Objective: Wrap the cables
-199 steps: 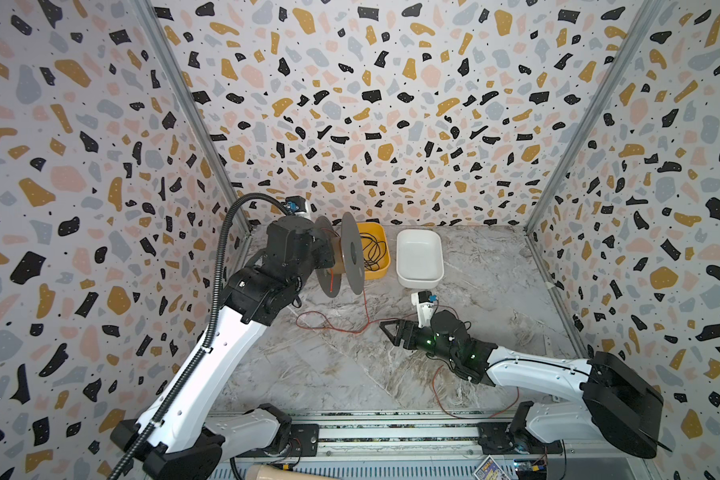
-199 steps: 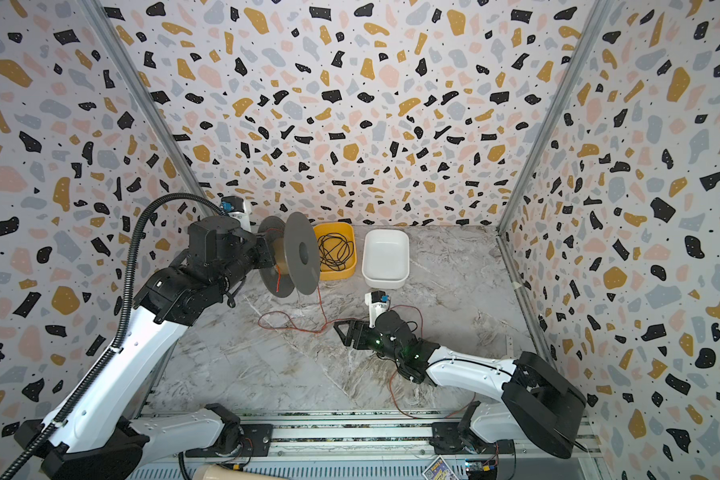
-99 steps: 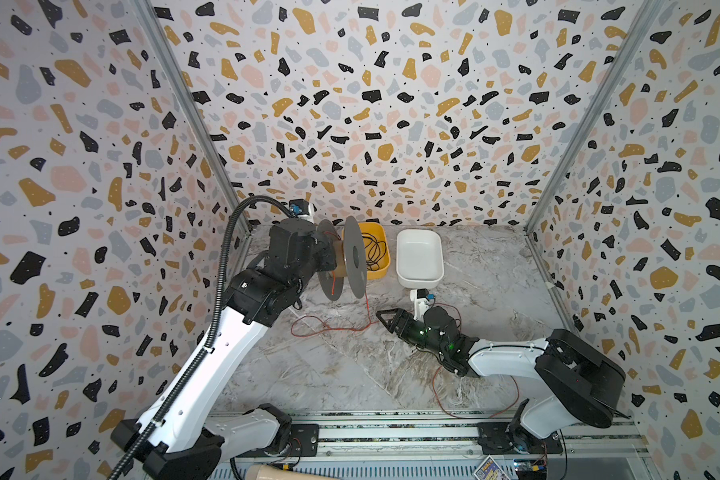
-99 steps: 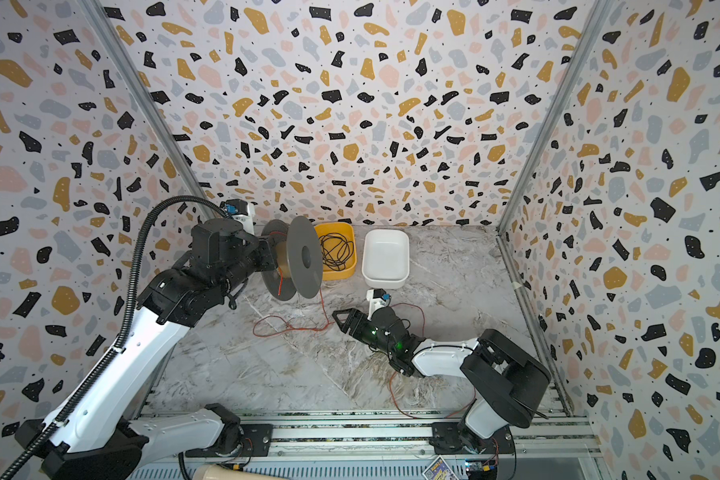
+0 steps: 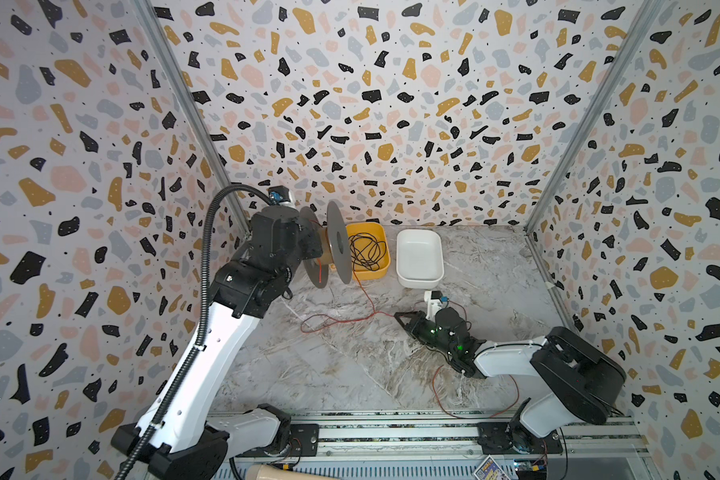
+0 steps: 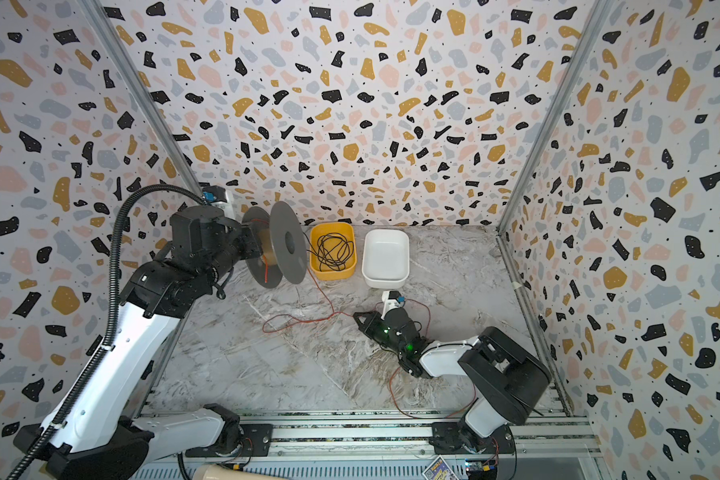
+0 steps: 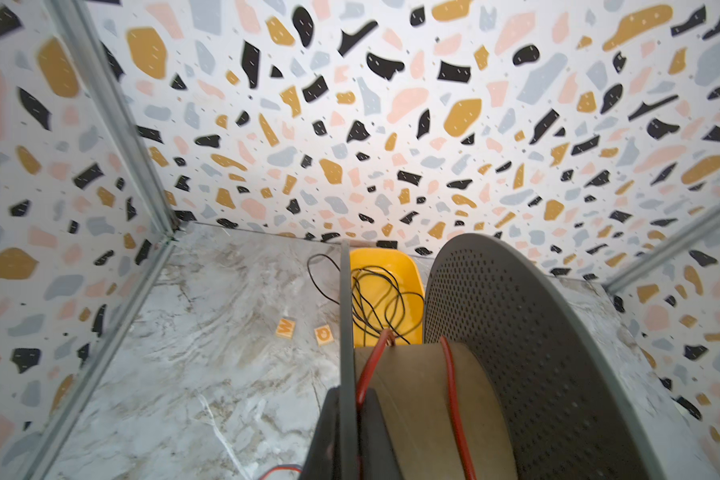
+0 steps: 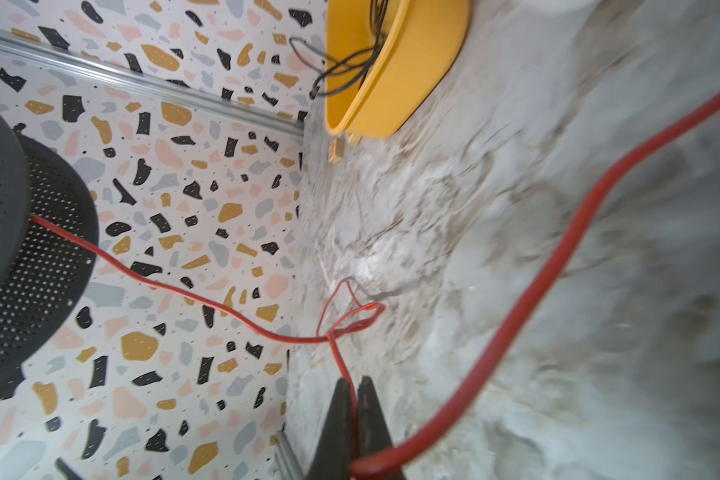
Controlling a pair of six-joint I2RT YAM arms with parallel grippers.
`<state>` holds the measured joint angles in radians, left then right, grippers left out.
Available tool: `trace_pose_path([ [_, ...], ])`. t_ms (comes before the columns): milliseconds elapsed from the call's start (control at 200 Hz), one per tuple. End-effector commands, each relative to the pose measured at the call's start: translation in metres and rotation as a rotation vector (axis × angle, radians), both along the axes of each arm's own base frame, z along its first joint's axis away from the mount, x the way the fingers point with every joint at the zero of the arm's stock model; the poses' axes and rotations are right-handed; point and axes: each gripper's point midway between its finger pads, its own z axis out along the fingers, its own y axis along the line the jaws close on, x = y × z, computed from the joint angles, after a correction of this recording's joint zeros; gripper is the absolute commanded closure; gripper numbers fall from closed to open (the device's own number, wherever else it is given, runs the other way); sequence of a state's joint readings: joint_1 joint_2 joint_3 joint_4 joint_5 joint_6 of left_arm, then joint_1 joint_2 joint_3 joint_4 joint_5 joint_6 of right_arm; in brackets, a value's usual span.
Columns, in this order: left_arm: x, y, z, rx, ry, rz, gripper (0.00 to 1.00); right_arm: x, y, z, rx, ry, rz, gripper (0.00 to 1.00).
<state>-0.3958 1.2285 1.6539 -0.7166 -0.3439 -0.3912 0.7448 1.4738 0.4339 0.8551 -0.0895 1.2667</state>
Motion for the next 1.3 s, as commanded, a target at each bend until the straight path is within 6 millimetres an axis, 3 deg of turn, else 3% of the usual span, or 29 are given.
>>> trace_pose_path([
  [0,0.004,0.029,0.057,-0.022,-0.167,0.112,1.0,0.008,-0.05,0.008,-0.06,-0.03,-0.088,1.0],
  [245,0.022,0.079,0.061,-0.06,-0.161,0.235,1.0,0.017,-0.185,0.011,-0.178,-0.034,-0.313,1.0],
  [411,0.022,0.115,0.062,-0.06,-0.149,0.335,1.0,0.023,-0.258,0.008,-0.208,0.008,-0.418,1.0],
  [721,0.017,0.131,0.073,-0.061,-0.166,0.386,1.0,0.037,-0.38,0.003,-0.275,0.094,-0.623,1.0],
  [861,0.014,0.139,0.076,-0.04,-0.165,0.423,1.0,0.036,-0.422,-0.009,-0.306,0.159,-0.72,1.0],
  [1006,0.005,0.151,0.085,-0.008,-0.178,0.486,1.0,0.021,-0.454,-0.02,-0.219,0.185,-0.823,1.0],
  [1297,-0.008,0.169,0.09,0.053,-0.18,0.592,1.0,-0.005,-0.485,-0.001,-0.299,0.165,-0.982,1.0],
])
